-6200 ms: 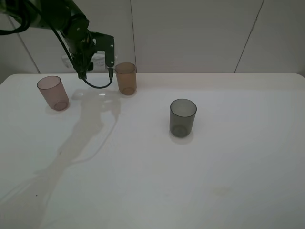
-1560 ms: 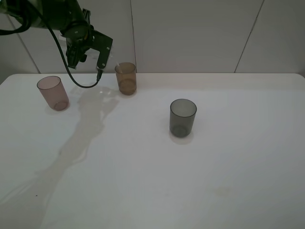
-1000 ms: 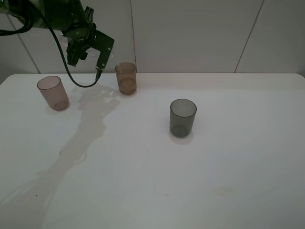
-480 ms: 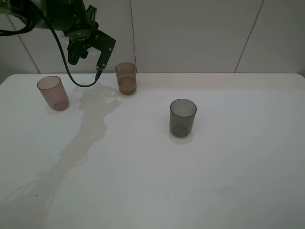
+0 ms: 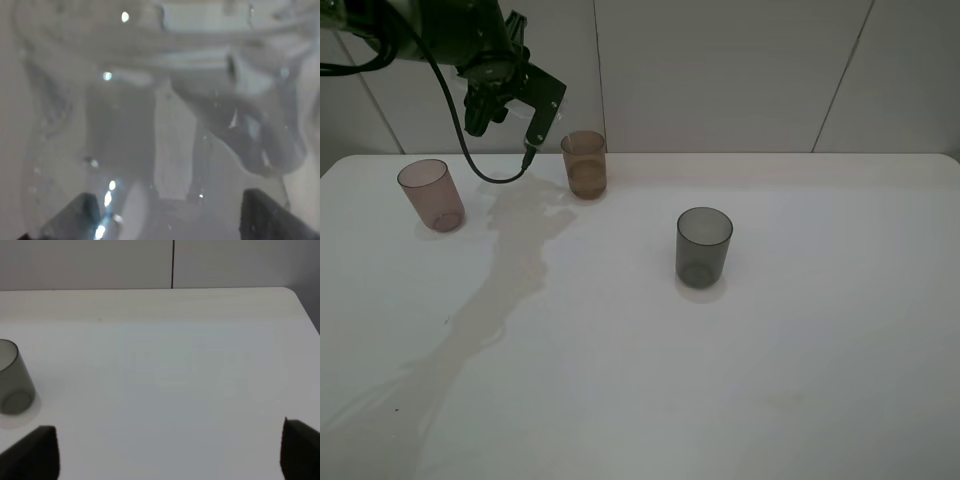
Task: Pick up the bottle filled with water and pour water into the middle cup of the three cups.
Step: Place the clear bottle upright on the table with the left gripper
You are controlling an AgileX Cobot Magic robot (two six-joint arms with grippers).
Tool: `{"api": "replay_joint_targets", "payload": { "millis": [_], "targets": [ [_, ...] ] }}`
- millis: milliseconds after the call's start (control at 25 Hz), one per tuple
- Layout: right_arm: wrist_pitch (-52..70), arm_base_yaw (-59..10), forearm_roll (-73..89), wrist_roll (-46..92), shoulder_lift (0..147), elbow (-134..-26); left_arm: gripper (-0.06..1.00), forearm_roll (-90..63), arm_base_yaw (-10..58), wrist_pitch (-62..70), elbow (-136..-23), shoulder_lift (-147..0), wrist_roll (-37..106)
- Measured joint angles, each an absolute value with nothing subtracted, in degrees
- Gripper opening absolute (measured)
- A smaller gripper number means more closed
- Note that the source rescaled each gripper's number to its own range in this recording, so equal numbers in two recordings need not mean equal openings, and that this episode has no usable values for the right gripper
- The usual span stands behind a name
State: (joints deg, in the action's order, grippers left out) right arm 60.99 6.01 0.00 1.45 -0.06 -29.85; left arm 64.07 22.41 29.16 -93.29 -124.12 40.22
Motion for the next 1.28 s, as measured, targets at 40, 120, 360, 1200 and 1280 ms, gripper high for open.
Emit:
{"api": "replay_joint_targets", "payload": {
  "millis": [40, 120, 360, 1200, 1280],
  "targets": [
    [61.0, 6.0, 0.0, 1.5, -0.1, -29.8, 0.02, 64.1, 22.4, 29.2, -93.3, -124.1, 40.2],
    [61.0, 6.0, 0.0, 1.5, -0.1, -29.8, 0.02, 64.1, 22.4, 29.2, -93.3, -124.1, 40.2],
    [61.0, 6.0, 0.0, 1.5, -0.1, -29.8, 0.02, 64.1, 22.4, 29.5, -93.3, -124.1, 40.2],
    [61.0, 6.0, 0.0, 1.5, -0.1, -29.8, 0.02, 70.3, 22.4, 30.5, -93.3, -124.1, 40.2],
    [61.0, 6.0, 0.0, 1.5, -0.1, -29.8, 0.02, 70.4, 22.4, 30.3, -93.3, -124.1, 40.2]
  ]
}}
